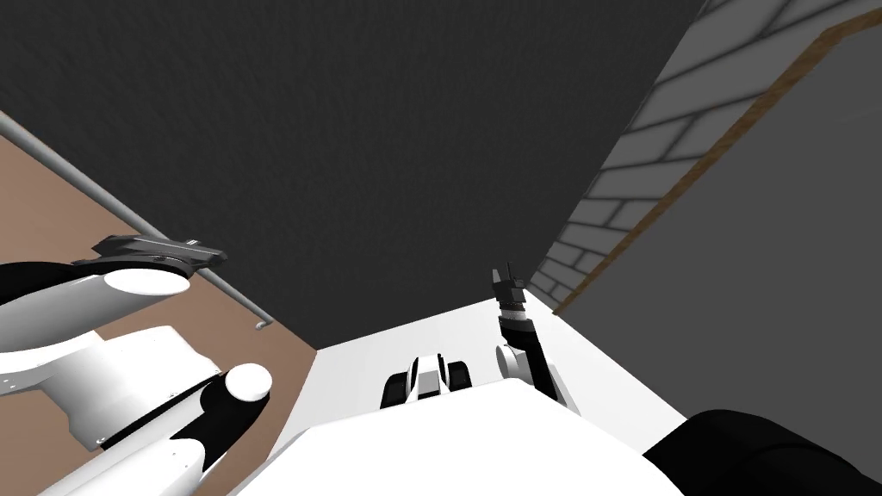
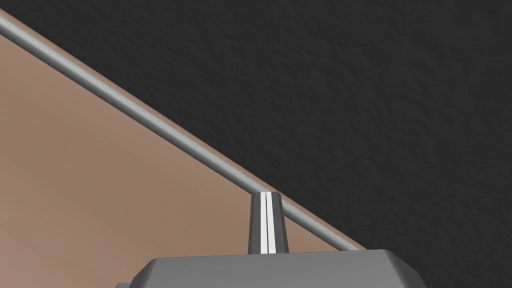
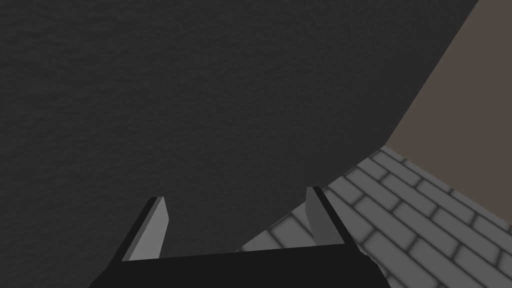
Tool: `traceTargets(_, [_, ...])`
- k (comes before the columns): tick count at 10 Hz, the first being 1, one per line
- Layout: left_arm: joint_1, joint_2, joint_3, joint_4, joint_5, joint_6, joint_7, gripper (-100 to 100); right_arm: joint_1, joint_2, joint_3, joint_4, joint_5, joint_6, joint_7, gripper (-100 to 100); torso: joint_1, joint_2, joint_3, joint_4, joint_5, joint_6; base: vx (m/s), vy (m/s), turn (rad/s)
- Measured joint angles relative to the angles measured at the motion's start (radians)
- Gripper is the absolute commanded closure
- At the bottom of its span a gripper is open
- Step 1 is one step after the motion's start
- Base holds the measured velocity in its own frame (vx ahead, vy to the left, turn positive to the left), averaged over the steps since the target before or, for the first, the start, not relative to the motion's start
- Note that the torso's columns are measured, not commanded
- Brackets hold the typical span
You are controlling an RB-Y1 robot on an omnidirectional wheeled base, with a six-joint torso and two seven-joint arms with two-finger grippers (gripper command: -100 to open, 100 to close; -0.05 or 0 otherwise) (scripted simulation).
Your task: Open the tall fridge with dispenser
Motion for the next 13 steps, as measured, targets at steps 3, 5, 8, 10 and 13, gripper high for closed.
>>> traceTargets(3, [-0.015, -0.008, -0.023, 0.012, 0.005, -0.006, -0.004, -100, 0.001, -0.001, -0.001, 0.000, 0.000, 0.000, 0.000, 0, 0.008, -0.012, -0.007, -0.004, 0.002, 0.000, -0.018, 0.065, -0.006])
traceTargets(5, [-0.008, -0.018, -0.023, 0.022, 0.008, -0.024, -0.005, -100, 0.001, -0.001, -0.001, 0.000, 0.000, 0.000, 0.000, 0, 0.004, -0.005, -0.003, -0.002, 0.002, 0.000, 0.084, 0.210, 0.002])
traceTargets(8, [0.003, -0.034, -0.022, 0.043, 0.013, -0.055, -0.006, -100, 0.001, -0.001, -0.001, 0.000, 0.000, 0.000, 0.000, 0, -0.004, 0.003, 0.002, 0.001, -0.001, 0.000, 0.093, 0.222, 0.005])
traceTargets(10, [0.014, -0.043, -0.020, 0.059, 0.020, -0.079, -0.008, -100, 0.001, -0.001, -0.001, 0.000, 0.000, 0.000, 0.000, 0, -0.003, 0.001, 0.000, 0.000, -0.001, 0.000, 0.083, 0.214, 0.004])
traceTargets(13, [0.030, -0.061, -0.017, 0.072, 0.027, -0.108, -0.009, -100, 0.001, -0.001, -0.001, 0.000, 0.000, 0.000, 0.000, 0, -0.002, 0.001, 0.000, 0.000, -0.001, 0.000, 0.072, 0.210, 0.005])
